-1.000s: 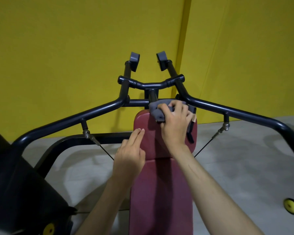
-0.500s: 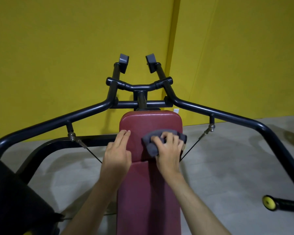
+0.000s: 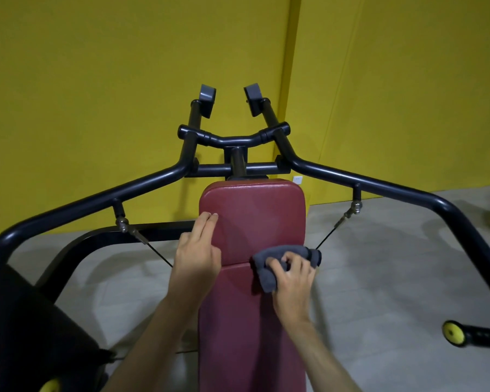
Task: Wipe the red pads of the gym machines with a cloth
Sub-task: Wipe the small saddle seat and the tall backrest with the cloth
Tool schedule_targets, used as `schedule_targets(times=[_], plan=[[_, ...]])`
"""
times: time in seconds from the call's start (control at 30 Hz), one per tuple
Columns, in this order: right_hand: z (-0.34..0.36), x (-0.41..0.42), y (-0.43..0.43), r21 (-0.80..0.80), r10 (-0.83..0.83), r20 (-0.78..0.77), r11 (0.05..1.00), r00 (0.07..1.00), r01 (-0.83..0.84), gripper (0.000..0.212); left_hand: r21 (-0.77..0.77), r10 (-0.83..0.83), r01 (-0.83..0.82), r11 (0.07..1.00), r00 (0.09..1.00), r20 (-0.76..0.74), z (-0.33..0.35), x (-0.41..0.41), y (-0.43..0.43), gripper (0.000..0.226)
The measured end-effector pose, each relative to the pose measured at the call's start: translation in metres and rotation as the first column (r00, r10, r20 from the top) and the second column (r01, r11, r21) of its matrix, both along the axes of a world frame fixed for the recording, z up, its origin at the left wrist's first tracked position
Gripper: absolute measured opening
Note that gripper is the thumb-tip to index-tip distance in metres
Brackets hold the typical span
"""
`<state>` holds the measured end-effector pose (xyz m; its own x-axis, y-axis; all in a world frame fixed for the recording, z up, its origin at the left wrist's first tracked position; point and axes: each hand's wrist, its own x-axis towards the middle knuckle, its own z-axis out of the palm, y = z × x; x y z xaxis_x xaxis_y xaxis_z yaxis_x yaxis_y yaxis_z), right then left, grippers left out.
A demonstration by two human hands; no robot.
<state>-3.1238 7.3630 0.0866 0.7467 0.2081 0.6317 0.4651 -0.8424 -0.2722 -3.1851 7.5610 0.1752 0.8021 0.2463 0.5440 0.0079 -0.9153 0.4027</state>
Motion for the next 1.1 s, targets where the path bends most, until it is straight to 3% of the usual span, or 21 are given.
schedule_targets(times=[0.17, 0.33, 0.5, 0.7, 0.8, 0.9, 1.0, 1.1], plan=[[0.071, 0.026, 0.013, 0.092, -0.044, 0.09, 0.995, 0.995, 0.036, 0.036, -0.086, 0.01, -0.017, 0.996, 0.997, -0.082, 0.007, -0.003, -0.003, 0.067], [0.147, 0.065, 0.024, 0.203, -0.113, 0.159, 0.976, 0.981, 0.08, 0.042, -0.093, 0.033, -0.044, 0.995, 0.993, -0.11, 0.009, -0.003, -0.004, 0.071], [0.096, 0.053, 0.012, 0.136, -0.084, 0.161, 0.989, 0.983, 0.062, 0.041, -0.094, 0.076, -0.088, 0.992, 0.99, -0.118, 0.008, 0.0, -0.006, 0.073], [-0.005, 0.008, -0.02, 0.157, -0.042, -0.116, 0.986, 0.992, 0.06, 0.055, -0.119, 0.088, -0.106, 0.987, 0.985, -0.147, 0.006, -0.003, -0.013, 0.076], [0.03, 0.015, -0.012, 0.284, -0.02, -0.116, 0.957, 0.993, 0.053, 0.055, -0.116, 0.072, -0.091, 0.989, 0.984, -0.162, 0.009, -0.006, -0.014, 0.075], [0.091, 0.033, -0.001, 0.366, -0.05, -0.006, 0.929, 0.999, 0.048, 0.053, -0.115, 0.067, -0.088, 0.989, 0.983, -0.168, 0.011, -0.006, -0.015, 0.076], [0.132, 0.053, 0.007, 0.334, -0.047, 0.084, 0.943, 0.995, 0.016, 0.049, -0.11, 0.076, -0.095, 0.989, 0.983, -0.167, 0.01, -0.007, -0.017, 0.077], [0.118, 0.052, 0.007, 0.245, -0.053, 0.119, 0.969, 0.991, 0.022, 0.041, -0.116, 0.083, -0.102, 0.988, 0.984, -0.158, 0.007, -0.006, -0.019, 0.079]])
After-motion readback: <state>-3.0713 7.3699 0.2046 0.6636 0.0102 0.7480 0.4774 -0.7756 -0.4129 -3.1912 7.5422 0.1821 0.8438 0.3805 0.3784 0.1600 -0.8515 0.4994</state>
